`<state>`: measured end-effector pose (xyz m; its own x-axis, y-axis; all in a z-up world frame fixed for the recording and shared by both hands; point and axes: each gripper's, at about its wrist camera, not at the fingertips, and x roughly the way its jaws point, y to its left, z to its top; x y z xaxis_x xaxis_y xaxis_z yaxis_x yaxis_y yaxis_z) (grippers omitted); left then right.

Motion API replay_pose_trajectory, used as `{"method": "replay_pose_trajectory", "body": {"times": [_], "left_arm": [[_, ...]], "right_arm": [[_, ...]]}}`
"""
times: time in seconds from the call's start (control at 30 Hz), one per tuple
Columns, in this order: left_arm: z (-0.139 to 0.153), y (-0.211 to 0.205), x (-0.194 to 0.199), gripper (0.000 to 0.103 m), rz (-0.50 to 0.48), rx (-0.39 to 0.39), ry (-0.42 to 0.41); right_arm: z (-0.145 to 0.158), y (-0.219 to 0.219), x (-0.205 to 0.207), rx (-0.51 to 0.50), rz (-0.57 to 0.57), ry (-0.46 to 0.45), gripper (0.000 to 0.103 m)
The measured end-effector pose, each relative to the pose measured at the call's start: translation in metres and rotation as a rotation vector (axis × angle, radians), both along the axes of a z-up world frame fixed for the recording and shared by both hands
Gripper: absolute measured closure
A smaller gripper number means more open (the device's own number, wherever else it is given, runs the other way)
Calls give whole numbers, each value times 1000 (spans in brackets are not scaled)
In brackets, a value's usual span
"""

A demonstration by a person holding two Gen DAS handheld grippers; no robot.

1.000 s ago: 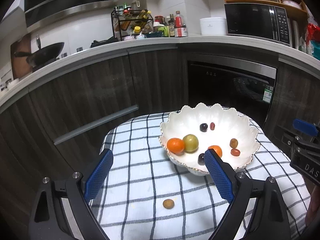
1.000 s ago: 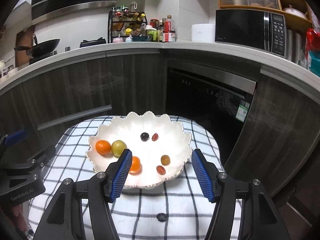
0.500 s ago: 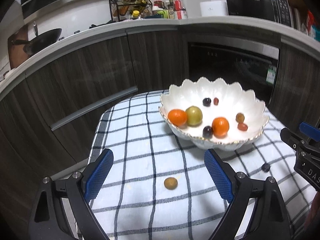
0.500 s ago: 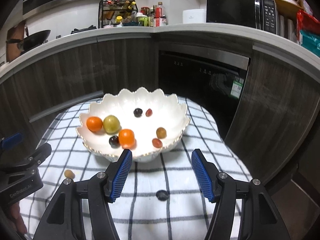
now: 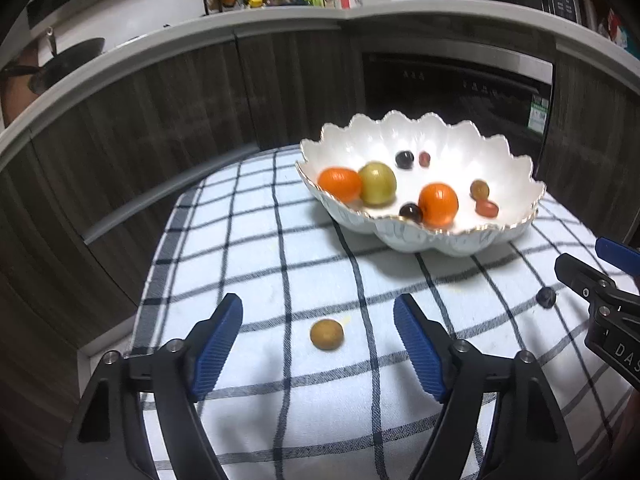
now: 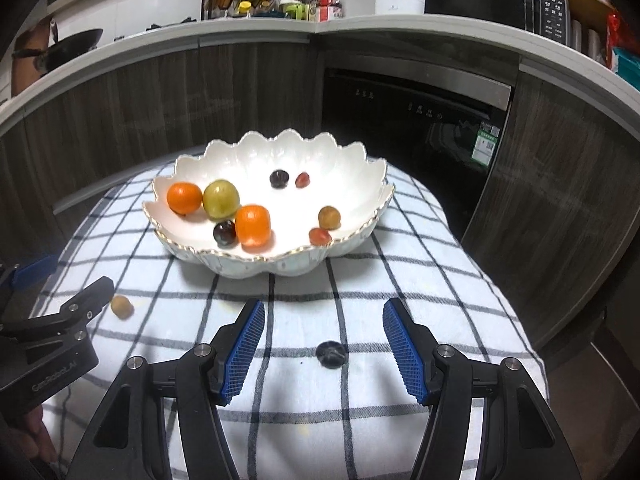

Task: Organize fruits
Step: 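Grasp the small brown potato with the left tool while the right tool grasps the blueberry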

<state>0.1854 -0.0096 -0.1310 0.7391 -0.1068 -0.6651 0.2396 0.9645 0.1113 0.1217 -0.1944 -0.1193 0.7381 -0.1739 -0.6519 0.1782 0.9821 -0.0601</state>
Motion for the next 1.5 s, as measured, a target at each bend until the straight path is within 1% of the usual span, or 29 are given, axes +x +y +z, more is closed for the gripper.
{"method": "replay_pose_trajectory", "body": {"times": [0.13,0.27,0.4,0.5,0.57,0.67,0.83,0.97,1.07,1.1,1.13,1.2,1.27,1.33,1.37,1.47,1.5], "left_arm": [[-8,0,2,26,1,12,10],[-15,-1,5,30,0,26,21],[-22,-1,8,34,4,34,38],[-25,-2,9,37,3,39,47],[-28,-3,11,39,5,45,57],[-33,-2,17,46,4,38,87],[-34,-4,19,47,6,42,92],[-38,-6,23,55,4,53,118],[-41,-7,25,58,9,57,135],[-42,-6,26,59,10,56,140],[-43,-5,28,61,13,53,149],[-45,-4,30,67,16,46,165],[-45,-4,31,70,13,39,166],[-46,-5,31,77,4,36,170],[-46,-6,31,79,-2,32,171],[-45,-7,30,79,-3,27,171],[-45,-7,29,79,-3,23,171]], "right_arm": [[-10,-1,5,1,-2,29,40],[-18,-4,7,12,-6,51,41],[-29,-6,12,28,-1,88,54],[-35,-9,14,46,-5,108,59],[-38,-10,15,48,-8,112,60],[-41,-12,17,57,-12,123,62],[-46,-14,19,64,-17,137,62],[-48,-16,21,75,-23,146,62],[-51,-17,22,80,-22,154,62],[-52,-18,22,82,-23,158,65],[-53,-18,23,84,-22,161,66],[-54,-19,24,86,-24,165,68],[-54,-19,23,81,-26,165,70],[-55,-19,23,82,-26,163,71],[-55,-19,23,83,-23,164,74],[-54,-19,24,88,-20,163,79],[-54,-19,24,92,-21,163,79]]}}
